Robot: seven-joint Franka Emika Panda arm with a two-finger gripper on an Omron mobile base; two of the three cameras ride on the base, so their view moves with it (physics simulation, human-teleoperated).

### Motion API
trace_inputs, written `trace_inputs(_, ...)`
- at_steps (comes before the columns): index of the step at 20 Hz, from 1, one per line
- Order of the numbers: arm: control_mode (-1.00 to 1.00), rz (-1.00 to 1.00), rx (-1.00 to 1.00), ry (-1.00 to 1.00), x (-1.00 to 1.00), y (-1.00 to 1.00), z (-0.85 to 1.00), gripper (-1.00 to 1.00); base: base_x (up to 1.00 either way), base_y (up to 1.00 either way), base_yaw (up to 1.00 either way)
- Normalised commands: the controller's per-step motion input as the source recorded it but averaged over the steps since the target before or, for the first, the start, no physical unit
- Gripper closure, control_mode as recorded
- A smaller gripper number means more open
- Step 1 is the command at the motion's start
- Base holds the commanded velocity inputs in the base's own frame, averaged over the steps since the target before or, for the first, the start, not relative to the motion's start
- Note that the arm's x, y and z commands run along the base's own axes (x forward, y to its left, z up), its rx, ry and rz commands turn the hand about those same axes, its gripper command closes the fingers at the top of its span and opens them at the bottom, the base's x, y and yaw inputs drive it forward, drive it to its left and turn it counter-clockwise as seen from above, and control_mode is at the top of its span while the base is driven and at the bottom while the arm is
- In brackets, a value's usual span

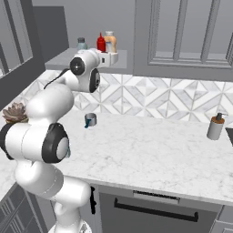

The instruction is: Put the shaker and condiment bottle from the counter next to their counterparts in the cabinet.

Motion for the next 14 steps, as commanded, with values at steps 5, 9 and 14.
trace_inputs(5,-1.0,0.0,0.0,-0.04,0.22,-0.04,-0.34,-1.0,0.0,0.0,0.0)
trace_inputs(9,-1.0,0.0,0.0,-0.03,0.04,-0.15,-0.19,-1.0,0.0,0.0,0.0)
trace_inputs(14,-1.0,0.0,0.01,0.0,-0.17,-0.13,-0.02,-1.0,0.0,0.0,0.0)
